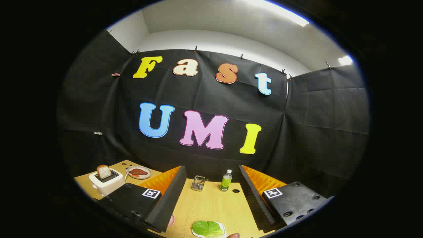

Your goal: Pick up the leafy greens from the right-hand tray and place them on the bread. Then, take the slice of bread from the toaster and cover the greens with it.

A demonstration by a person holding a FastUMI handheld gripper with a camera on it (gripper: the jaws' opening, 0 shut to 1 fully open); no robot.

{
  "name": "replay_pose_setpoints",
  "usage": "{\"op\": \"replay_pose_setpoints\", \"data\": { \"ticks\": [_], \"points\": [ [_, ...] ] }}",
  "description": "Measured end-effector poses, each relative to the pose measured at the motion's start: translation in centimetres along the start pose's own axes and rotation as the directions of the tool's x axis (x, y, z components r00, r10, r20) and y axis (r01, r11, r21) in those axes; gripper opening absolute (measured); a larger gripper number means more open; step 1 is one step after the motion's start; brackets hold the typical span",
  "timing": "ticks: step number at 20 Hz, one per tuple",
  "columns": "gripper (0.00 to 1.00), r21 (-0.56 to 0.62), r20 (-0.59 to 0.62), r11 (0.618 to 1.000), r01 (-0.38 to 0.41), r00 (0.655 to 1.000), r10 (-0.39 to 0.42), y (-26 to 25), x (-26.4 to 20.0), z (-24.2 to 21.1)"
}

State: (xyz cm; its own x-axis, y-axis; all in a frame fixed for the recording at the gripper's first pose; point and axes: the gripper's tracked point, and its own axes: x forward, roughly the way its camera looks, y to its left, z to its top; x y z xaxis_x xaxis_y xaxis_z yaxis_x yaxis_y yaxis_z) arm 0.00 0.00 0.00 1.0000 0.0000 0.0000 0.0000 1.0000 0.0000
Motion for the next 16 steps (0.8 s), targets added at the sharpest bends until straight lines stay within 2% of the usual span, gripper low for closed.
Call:
{"op": "replay_pose_setpoints", "data": {
  "ticks": [16],
  "points": [
    [0.97,-0.004,-0.020,1.000,-0.013,1.000,0.013,-0.08,-0.61,-0.45]
  ]
}}
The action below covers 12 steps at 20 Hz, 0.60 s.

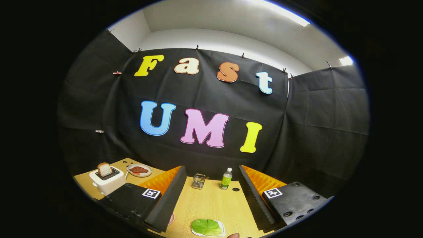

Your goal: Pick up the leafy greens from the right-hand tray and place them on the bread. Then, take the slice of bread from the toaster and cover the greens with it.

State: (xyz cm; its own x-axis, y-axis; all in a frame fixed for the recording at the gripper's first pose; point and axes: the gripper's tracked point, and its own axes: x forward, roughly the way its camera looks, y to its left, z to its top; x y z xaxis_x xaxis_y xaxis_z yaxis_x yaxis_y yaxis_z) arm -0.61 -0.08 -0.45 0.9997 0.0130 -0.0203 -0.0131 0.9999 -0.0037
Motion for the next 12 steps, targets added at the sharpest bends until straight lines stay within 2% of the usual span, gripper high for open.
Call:
{"op": "replay_pose_setpoints", "data": {
  "ticks": [4,7,10,12],
  "points": [
    [0.97,0.001,-0.016,1.000,-0.019,1.000,0.019,0.2,-0.1,-0.5],
    [0.97,-0.024,-0.102,0.996,-0.083,0.992,0.080,0.8,0.3,-3.6],
    [0.97,-0.021,-0.243,0.991,-0.135,0.962,0.126,0.7,0.6,-8.6],
    [0.97,0.013,-0.343,0.985,-0.173,0.924,0.167,1.0,0.7,-12.7]
  ]
}}
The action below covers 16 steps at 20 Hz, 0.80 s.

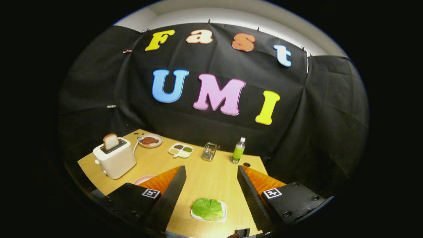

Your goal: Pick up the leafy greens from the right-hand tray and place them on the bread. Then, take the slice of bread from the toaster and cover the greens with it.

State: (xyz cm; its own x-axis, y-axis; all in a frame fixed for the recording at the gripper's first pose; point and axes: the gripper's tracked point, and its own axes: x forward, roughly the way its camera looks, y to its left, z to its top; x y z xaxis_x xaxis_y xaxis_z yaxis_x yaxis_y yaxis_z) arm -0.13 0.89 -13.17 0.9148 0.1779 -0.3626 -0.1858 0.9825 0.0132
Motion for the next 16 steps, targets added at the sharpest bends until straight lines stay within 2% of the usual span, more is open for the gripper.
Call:
{"op": "replay_pose_setpoints", "data": {
  "ticks": [3,8,16],
  "points": [
    [0.97,0.027,-0.175,0.997,-0.071,0.982,0.075,0.5,2.1,-6.9],
    [0.96,0.023,-0.371,0.991,-0.132,0.919,0.131,0.0,5.2,-16.2],
    [0.93,0.064,-0.554,0.969,-0.237,0.799,0.232,-0.3,10.3,-25.2]
  ]
}}
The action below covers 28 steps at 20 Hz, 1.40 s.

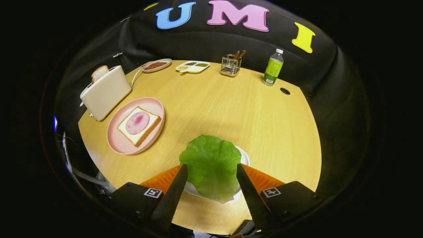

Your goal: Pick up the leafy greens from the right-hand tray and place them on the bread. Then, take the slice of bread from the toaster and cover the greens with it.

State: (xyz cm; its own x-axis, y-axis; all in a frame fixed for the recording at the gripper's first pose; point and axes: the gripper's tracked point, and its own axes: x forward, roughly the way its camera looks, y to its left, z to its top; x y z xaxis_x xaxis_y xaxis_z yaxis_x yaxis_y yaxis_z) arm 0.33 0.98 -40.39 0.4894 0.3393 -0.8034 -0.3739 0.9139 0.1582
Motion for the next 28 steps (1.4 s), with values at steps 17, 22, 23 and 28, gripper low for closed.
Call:
{"op": "replay_pose_setpoints", "data": {
  "ticks": [17,22,23,28],
  "points": [
    [0.09,-0.030,-0.205,0.998,-0.055,0.978,0.047,-1.1,4.2,-3.8],
    [0.09,-0.009,-0.134,1.000,-0.014,0.991,0.013,-1.1,1.5,-1.0],
    [0.09,-0.005,-0.115,1.000,-0.008,0.993,0.007,-0.9,0.7,-0.1],
    [0.08,0.020,-0.056,0.999,-0.034,0.998,0.035,3.2,-2.7,4.0]
  ]
}}
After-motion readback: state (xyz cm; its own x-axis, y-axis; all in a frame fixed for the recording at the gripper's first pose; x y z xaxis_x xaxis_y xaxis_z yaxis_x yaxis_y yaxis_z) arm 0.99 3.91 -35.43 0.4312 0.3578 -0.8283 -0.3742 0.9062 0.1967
